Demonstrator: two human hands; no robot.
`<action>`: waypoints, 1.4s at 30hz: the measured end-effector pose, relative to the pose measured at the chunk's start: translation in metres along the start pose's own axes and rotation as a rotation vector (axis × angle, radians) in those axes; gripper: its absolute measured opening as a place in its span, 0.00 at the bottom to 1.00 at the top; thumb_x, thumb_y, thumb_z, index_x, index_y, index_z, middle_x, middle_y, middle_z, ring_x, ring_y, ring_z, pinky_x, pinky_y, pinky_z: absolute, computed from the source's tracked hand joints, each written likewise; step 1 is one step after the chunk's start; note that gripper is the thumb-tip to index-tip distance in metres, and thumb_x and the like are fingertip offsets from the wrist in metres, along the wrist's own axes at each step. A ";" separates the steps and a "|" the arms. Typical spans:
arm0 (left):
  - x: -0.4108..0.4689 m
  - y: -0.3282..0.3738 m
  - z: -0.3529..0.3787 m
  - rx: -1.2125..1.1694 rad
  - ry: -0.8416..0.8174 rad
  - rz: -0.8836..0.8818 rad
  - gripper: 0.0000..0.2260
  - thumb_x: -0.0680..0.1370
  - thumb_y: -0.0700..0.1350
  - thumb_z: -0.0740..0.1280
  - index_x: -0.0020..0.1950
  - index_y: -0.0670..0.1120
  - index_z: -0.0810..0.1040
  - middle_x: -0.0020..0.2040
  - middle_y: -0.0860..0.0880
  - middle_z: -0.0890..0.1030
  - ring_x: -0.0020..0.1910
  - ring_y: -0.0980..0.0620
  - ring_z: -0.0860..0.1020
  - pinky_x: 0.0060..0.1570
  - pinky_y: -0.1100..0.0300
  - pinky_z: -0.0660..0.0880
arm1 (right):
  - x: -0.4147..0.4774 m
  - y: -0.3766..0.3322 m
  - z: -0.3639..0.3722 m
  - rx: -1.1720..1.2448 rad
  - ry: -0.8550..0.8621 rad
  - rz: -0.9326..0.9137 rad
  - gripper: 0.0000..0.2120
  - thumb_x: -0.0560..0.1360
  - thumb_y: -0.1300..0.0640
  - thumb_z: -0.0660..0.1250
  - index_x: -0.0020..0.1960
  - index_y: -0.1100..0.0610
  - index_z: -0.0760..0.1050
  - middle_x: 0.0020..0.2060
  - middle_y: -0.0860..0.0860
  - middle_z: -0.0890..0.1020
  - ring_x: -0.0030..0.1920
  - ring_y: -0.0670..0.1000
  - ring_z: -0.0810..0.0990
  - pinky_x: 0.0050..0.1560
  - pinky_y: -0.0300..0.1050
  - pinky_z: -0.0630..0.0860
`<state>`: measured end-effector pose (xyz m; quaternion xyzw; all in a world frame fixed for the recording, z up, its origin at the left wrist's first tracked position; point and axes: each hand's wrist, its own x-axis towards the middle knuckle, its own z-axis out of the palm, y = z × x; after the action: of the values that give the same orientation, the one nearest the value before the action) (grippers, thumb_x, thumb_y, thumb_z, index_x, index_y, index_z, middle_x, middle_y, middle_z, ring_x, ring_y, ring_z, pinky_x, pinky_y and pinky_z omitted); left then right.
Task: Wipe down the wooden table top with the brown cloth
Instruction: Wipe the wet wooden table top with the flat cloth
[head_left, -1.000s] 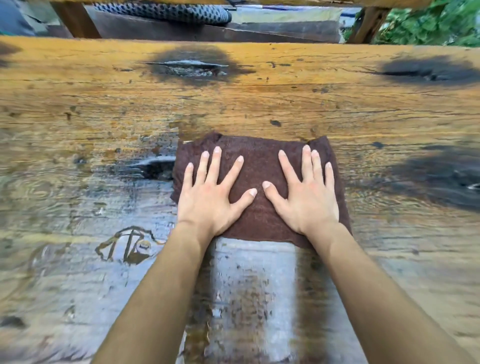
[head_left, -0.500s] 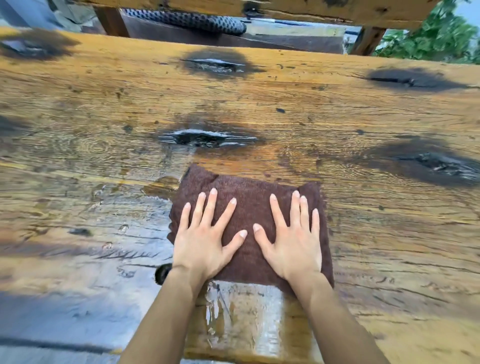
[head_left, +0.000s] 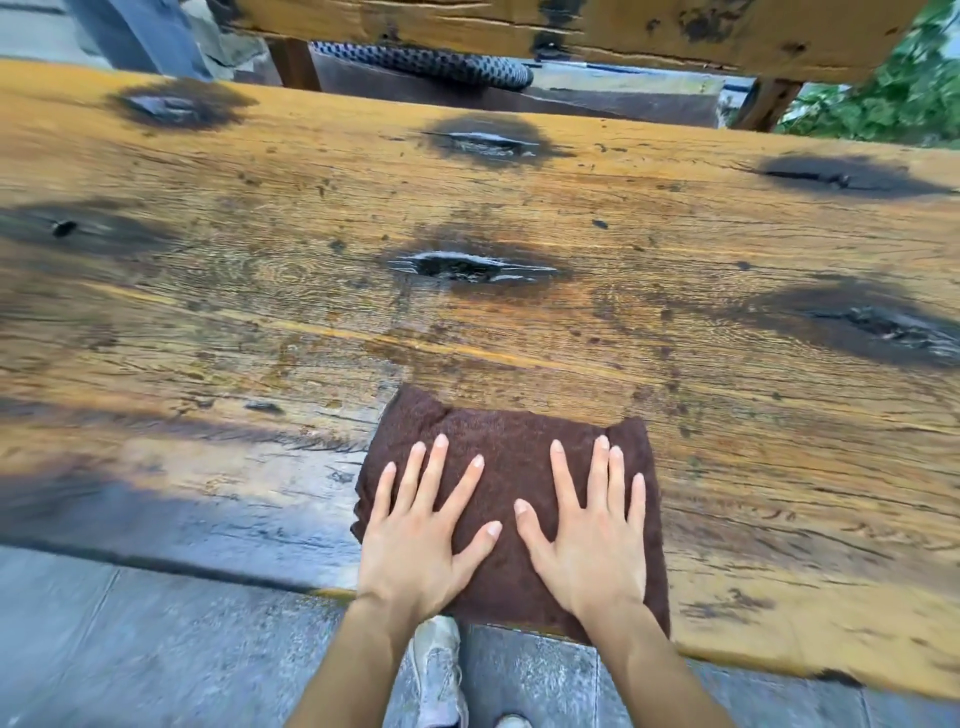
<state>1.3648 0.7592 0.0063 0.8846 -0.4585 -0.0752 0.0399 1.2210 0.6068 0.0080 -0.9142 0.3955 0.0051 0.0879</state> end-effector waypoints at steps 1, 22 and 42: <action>-0.007 -0.002 0.000 0.001 -0.001 0.003 0.32 0.82 0.72 0.47 0.84 0.62 0.53 0.86 0.47 0.52 0.84 0.44 0.52 0.79 0.40 0.53 | -0.005 -0.003 0.001 -0.001 0.003 -0.001 0.39 0.80 0.28 0.49 0.85 0.47 0.54 0.84 0.63 0.52 0.84 0.63 0.50 0.81 0.67 0.49; -0.029 -0.007 -0.003 -0.066 0.020 -0.267 0.34 0.83 0.68 0.45 0.81 0.52 0.68 0.82 0.41 0.63 0.80 0.37 0.64 0.74 0.30 0.58 | -0.033 -0.028 0.003 0.025 0.036 -0.004 0.35 0.82 0.30 0.45 0.82 0.46 0.65 0.83 0.60 0.59 0.82 0.60 0.58 0.77 0.70 0.52; 0.046 -0.043 -0.003 0.018 0.017 -0.336 0.41 0.79 0.72 0.53 0.84 0.48 0.58 0.85 0.42 0.54 0.83 0.34 0.53 0.75 0.25 0.51 | 0.037 -0.025 0.002 0.003 -0.023 0.093 0.37 0.78 0.26 0.51 0.84 0.38 0.54 0.85 0.55 0.50 0.85 0.56 0.48 0.80 0.67 0.48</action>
<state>1.4266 0.7465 -0.0009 0.9498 -0.3042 -0.0691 0.0227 1.2648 0.5973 0.0068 -0.8947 0.4364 0.0192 0.0936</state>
